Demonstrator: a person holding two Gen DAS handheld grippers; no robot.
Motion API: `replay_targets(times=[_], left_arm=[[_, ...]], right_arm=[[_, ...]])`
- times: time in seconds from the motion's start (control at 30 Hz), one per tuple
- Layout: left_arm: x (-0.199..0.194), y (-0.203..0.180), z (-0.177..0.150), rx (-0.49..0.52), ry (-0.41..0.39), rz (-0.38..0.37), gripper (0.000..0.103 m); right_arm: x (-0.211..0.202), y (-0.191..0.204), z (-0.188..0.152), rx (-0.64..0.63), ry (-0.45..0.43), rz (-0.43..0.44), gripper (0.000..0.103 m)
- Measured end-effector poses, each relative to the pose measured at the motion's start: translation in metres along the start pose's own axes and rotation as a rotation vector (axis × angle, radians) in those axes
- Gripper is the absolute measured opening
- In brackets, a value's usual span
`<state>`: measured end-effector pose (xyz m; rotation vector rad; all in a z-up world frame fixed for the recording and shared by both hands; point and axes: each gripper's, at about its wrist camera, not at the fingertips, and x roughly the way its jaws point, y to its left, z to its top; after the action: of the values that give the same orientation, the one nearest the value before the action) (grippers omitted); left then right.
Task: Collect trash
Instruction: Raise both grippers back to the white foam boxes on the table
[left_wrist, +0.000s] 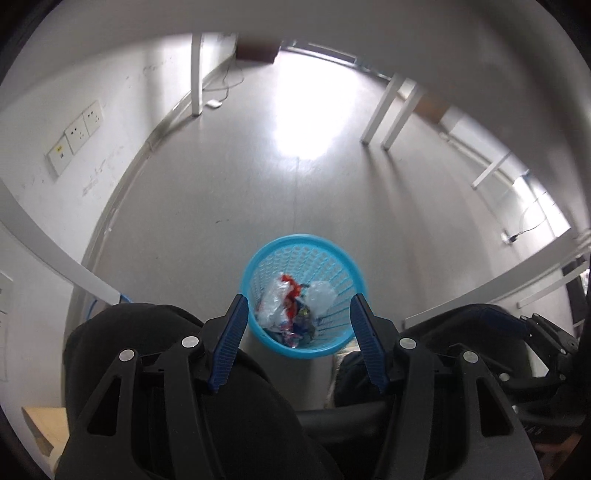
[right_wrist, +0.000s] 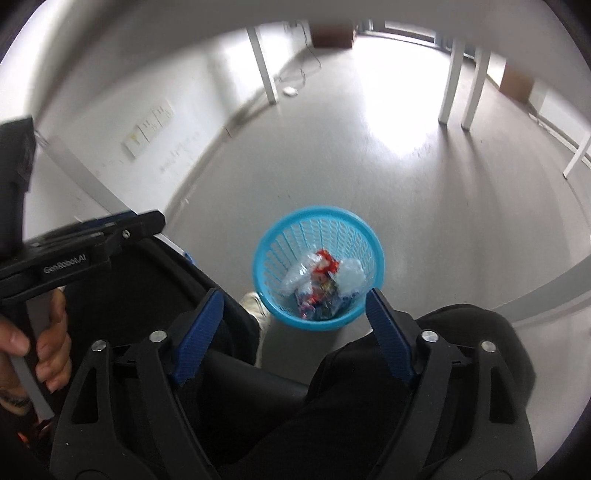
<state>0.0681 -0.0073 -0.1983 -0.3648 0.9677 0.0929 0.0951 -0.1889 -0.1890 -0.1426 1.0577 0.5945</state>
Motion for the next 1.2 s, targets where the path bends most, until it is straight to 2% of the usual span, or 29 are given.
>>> replay_targets(times=[0.23, 0.33, 0.53, 0.67, 0.77, 0.93, 1.2], left_arm=[[-0.051, -0.015, -0.004, 0.1, -0.103, -0.01, 0.059], [-0.08, -0.022, -0.005, 0.137, -0.148, -0.043, 0.059], [-0.137, -0.023, 0.013, 0.143, -0.283, -0.131, 0.062], [-0.159, -0.029, 0.034, 0.174, -0.366, -0.138, 0.065], [-0.164, -0.038, 0.053, 0.206, -0.403, -0.129, 0.066], [-0.157, -0.056, 0.087, 0.235, -0.4, -0.153, 0.07], [-0.139, -0.067, 0.126, 0.254, -0.394, -0.178, 0.07]], right_arm=[[-0.065, 0.001, -0.002, 0.001, -0.105, 0.054, 0.079], [-0.106, 0.014, 0.003, -0.048, -0.2, 0.062, 0.085], [-0.16, 0.016, 0.03, -0.055, -0.344, 0.047, 0.086], [-0.178, 0.008, 0.054, -0.025, -0.41, 0.048, 0.09], [-0.189, 0.002, 0.082, 0.001, -0.467, 0.052, 0.09], [-0.196, -0.008, 0.122, 0.017, -0.538, 0.025, 0.094], [-0.176, -0.052, 0.158, 0.071, -0.53, -0.015, 0.094]])
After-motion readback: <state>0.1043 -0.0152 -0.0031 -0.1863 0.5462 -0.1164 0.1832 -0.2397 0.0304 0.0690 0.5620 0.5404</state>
